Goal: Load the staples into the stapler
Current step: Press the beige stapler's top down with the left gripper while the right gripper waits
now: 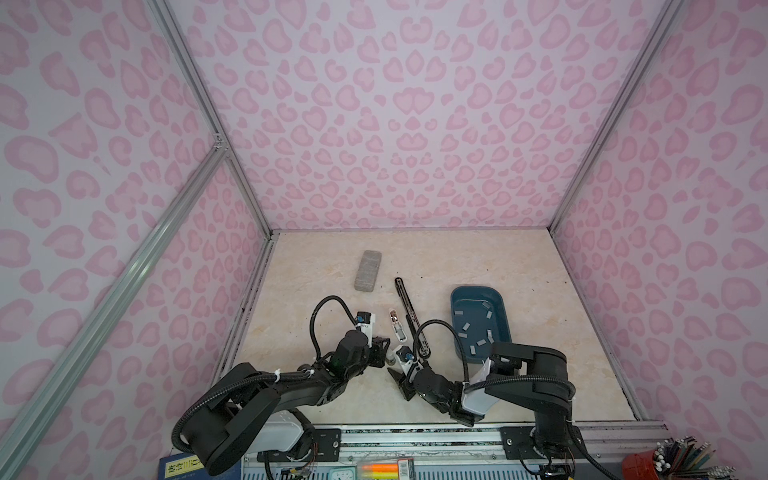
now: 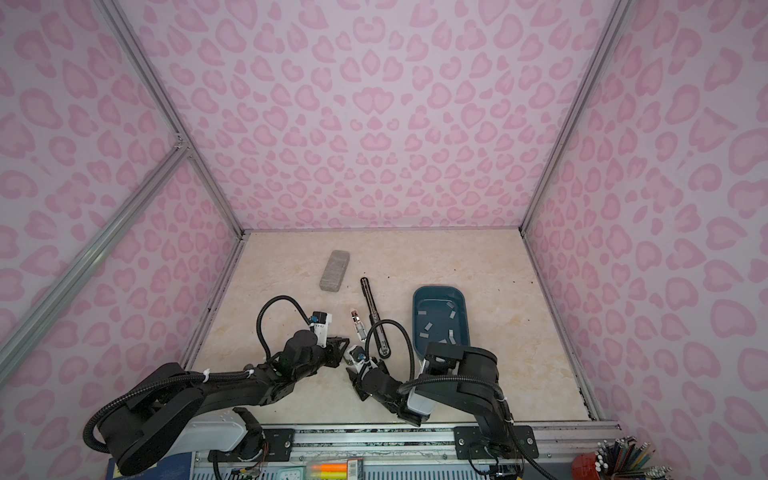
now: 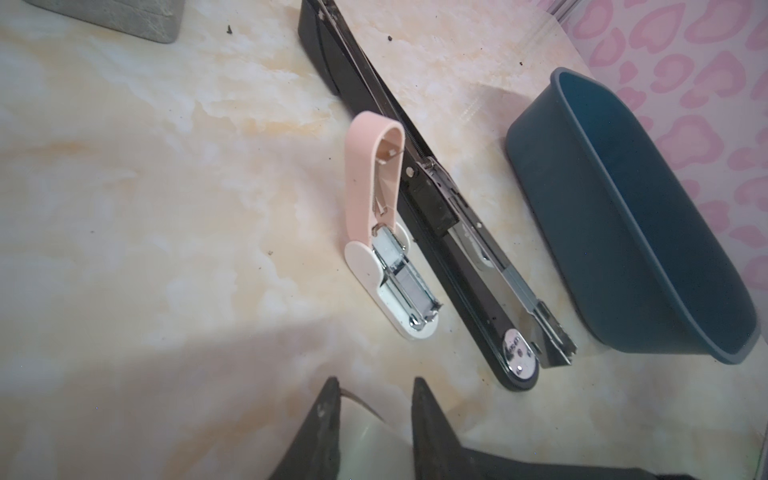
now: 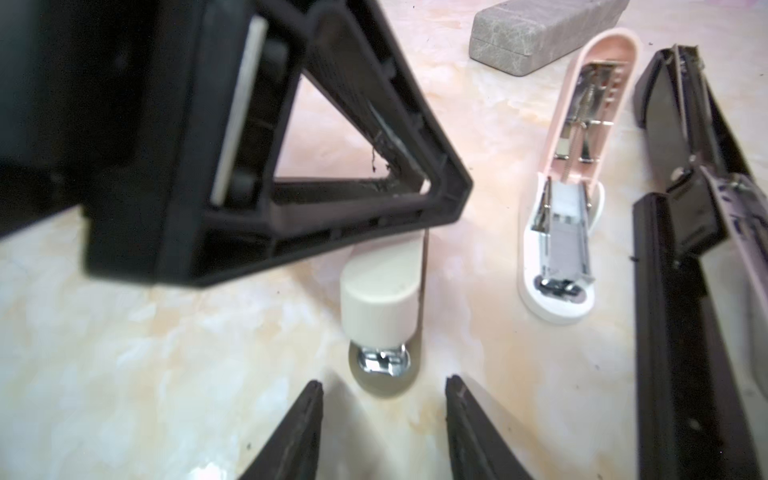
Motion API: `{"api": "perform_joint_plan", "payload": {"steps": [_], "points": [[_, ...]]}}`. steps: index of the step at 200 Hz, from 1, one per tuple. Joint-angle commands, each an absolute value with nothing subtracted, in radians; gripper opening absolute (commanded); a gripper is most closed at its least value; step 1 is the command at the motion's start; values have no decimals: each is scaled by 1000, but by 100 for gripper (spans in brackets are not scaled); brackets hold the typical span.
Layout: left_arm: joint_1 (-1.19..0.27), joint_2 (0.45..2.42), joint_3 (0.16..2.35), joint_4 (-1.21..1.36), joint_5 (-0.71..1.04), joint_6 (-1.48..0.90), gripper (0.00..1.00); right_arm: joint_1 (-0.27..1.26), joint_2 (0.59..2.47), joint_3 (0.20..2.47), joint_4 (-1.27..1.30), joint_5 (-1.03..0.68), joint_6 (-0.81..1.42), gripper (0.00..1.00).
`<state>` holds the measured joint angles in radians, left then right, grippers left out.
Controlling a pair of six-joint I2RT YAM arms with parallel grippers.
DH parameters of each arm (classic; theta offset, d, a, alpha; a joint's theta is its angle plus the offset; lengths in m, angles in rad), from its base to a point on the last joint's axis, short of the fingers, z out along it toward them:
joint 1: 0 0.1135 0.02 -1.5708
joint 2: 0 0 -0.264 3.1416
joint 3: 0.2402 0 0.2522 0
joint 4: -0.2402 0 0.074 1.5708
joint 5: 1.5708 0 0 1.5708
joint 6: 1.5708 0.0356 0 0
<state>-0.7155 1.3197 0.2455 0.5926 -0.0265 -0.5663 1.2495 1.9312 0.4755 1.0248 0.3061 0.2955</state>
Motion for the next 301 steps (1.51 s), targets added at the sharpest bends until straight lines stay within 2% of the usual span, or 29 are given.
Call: {"api": "perform_joint_plan", "payload": {"steps": [1, 28, 53, 73, 97, 157, 220, 301], "points": [[-718, 1319, 245, 607, -51, -558, 32, 1252, 1910, 444, 938, 276, 308, 51], [-718, 1337, 246, 614, -53, -555, 28, 1259, 1847, 431, 926, 265, 302, 50], [-719, 1344, 246, 614, -62, -551, 25, 1259, 1760, 416, 890, 284, 296, 45], [-721, 1341, 244, 616, -61, -549, 25, 1259, 1701, 438, 814, 301, 290, 39], [-721, 1333, 239, 617, -59, -549, 25, 1259, 1661, 477, 750, 319, 282, 38], [-723, 1341, 236, 625, -61, -546, 24, 1234, 1692, 587, 649, 360, 293, 36], [-726, 1338, 240, 622, -57, -546, 23, 1181, 1746, 603, 642, 307, 343, 32], [-728, 1336, 238, 625, -55, -543, 22, 1180, 1648, 616, 566, 343, 348, 31]]}}
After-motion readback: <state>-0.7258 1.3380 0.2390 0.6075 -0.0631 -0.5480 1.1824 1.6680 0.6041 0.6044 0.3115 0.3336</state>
